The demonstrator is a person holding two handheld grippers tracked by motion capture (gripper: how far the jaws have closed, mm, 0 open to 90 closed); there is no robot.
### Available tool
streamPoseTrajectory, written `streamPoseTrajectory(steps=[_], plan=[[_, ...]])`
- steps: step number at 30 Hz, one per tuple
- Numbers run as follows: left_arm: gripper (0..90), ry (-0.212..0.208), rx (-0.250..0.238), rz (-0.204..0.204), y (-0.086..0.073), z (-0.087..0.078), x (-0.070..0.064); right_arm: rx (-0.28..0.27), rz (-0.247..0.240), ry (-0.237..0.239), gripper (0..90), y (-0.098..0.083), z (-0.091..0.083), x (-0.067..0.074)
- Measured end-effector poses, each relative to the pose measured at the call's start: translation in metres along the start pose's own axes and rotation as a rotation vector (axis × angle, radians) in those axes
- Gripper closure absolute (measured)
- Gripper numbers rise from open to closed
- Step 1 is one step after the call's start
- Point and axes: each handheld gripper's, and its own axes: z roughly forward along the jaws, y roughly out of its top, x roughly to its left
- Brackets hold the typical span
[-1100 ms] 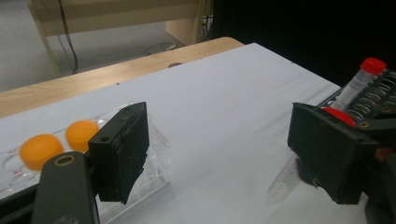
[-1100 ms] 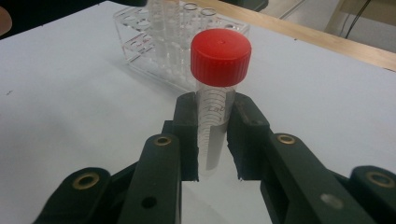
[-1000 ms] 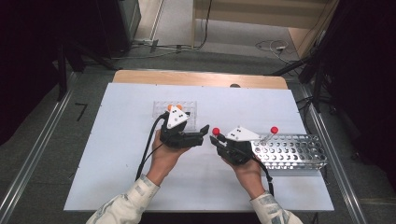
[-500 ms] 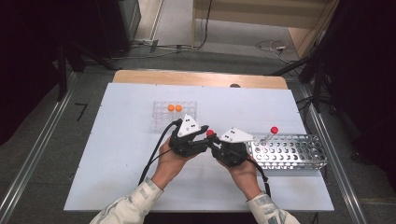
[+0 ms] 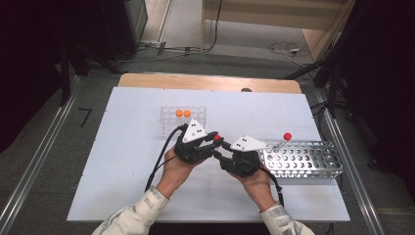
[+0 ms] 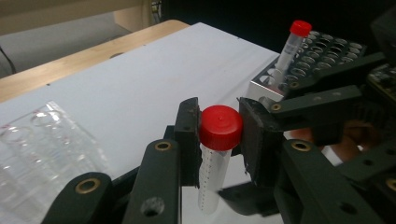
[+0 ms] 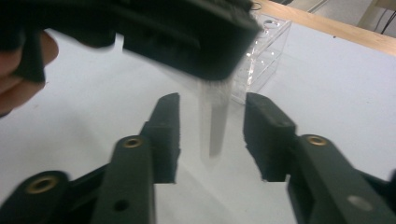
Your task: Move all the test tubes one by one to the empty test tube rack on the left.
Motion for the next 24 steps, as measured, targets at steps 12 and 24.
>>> streamPoseTrajectory(steps=[12,24], plan=[[70.0,0.069,-0.02,-0.046,-0.001,-0.028,0.026,-0.022,0.03,-0.019,36.4,-0.013,-0.034,-0.012],[70.1,0.144,-0.055,-0.1,0.0,-0.058,0.056,-0.044,0.06,-0.055,36.2,-0.029,-0.064,-0.026]])
